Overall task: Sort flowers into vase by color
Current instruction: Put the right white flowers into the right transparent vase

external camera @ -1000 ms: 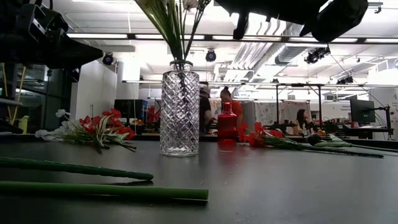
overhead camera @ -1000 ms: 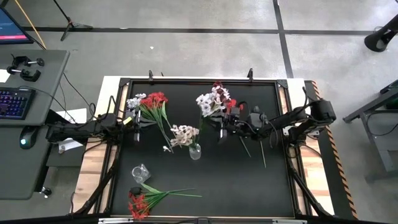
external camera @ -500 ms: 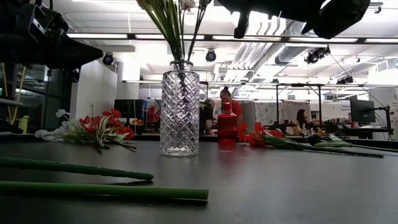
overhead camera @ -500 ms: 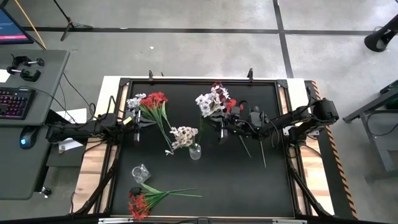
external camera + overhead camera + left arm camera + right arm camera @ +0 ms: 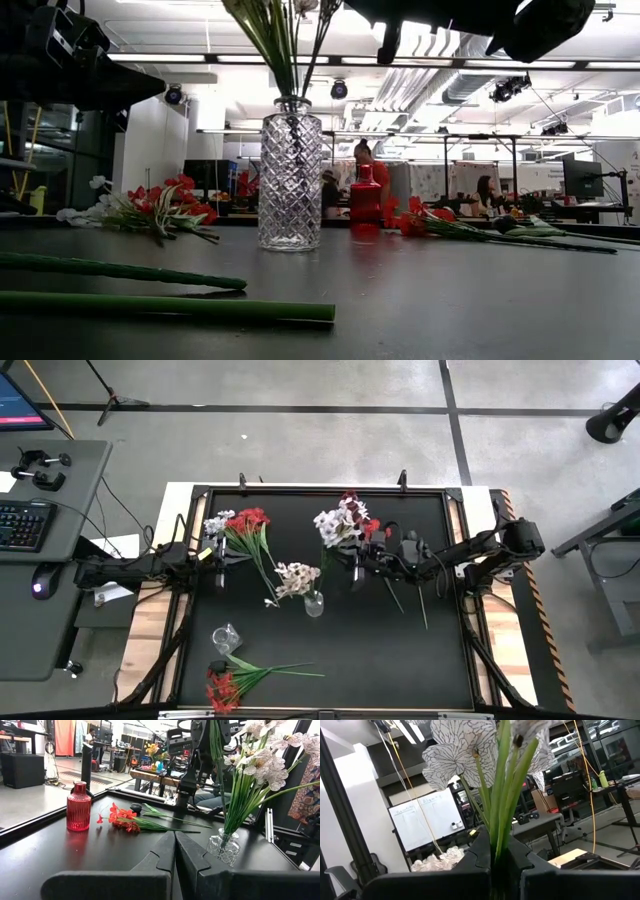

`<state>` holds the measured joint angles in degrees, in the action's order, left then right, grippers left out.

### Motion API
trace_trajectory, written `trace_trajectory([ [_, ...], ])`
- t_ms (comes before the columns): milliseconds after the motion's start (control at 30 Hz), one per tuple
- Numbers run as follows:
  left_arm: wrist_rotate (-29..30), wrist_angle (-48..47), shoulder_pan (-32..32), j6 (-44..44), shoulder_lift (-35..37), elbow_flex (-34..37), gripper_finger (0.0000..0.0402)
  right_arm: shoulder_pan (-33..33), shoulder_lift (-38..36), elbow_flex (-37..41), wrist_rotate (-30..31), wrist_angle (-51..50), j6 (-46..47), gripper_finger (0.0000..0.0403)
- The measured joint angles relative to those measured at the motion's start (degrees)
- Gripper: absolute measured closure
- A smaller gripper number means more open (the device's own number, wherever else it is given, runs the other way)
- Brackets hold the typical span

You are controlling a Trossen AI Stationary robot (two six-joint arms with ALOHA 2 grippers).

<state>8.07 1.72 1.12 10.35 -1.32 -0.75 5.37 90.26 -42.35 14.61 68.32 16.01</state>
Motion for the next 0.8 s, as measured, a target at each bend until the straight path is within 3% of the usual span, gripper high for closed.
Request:
trace_trajectory([
  [500, 0.00, 0.00, 0.01, 0.00, 0.00, 0.00, 0.0402, 0.27, 0.00, -1.14, 0.02, -0.93, -1.18, 0.0402],
  [800, -0.01, 0.00, 0.00, 0.00, 0.00, 0.01, 0.0402, 1.55, 0.00, -8.43, -1.51, -18.24, -8.39, 0.0402],
])
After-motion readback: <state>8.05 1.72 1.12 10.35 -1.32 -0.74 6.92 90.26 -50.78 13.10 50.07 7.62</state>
